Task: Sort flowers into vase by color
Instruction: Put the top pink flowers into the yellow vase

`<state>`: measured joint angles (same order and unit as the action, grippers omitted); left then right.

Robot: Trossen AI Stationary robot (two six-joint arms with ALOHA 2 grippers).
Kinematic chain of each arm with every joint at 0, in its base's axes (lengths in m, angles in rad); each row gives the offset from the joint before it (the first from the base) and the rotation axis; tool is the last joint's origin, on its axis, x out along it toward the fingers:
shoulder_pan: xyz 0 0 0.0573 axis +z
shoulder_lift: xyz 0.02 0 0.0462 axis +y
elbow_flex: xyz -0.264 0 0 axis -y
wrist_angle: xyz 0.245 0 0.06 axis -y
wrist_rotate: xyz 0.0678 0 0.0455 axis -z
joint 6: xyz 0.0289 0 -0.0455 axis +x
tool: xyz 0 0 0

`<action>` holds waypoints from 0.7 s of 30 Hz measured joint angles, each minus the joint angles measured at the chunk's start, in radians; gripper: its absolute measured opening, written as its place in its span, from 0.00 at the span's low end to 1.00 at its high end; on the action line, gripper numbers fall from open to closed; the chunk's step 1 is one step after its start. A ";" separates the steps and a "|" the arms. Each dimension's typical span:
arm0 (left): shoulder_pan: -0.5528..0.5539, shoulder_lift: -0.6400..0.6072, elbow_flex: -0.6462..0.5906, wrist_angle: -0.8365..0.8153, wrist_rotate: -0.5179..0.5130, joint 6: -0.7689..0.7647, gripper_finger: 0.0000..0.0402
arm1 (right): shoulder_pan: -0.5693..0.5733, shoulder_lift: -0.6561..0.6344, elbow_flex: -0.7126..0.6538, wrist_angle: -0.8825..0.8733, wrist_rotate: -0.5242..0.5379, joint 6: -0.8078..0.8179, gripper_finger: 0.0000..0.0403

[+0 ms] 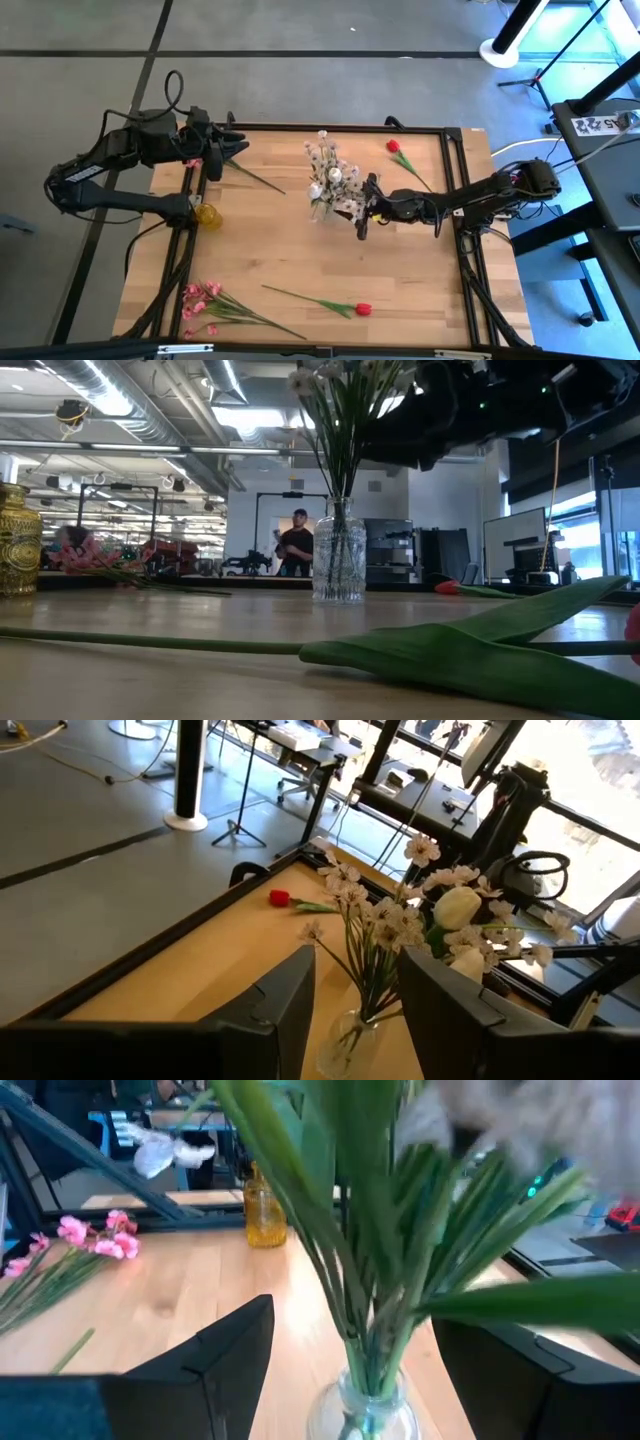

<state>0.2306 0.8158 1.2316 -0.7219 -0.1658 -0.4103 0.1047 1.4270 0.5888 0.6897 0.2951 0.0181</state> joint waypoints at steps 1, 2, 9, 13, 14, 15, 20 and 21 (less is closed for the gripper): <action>0.000 0.000 0.000 0.000 0.000 0.000 0.35 | 0.000 -0.017 0.000 -0.019 0.000 0.000 0.68; 0.000 0.000 0.000 0.000 0.000 0.000 0.35 | 0.000 -0.035 0.000 -0.037 0.000 0.000 0.68; 0.000 0.000 0.000 0.000 0.031 0.003 0.35 | 0.000 -0.212 0.000 -0.262 0.024 0.000 0.68; -0.001 0.000 0.000 0.000 0.094 0.024 0.35 | 0.000 -0.337 0.002 -0.469 0.066 0.042 0.68; -0.001 0.000 0.000 0.000 0.111 0.026 0.35 | 0.000 -0.369 0.013 -0.547 0.077 0.064 0.68; -0.001 0.000 0.000 0.000 0.125 0.027 0.35 | 0.000 -0.398 0.029 -0.632 0.089 0.087 0.68; -0.002 0.000 0.000 -0.012 0.150 0.020 0.35 | -0.001 -0.478 0.185 -1.077 0.183 0.246 0.68; -0.002 0.000 -0.005 -0.018 0.139 0.017 0.35 | -0.007 -0.479 0.224 -1.164 0.201 0.278 0.68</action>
<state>0.2285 0.8158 1.2265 -0.7401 -0.0263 -0.3930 0.0981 0.9482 0.8129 -0.4739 0.4964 0.2966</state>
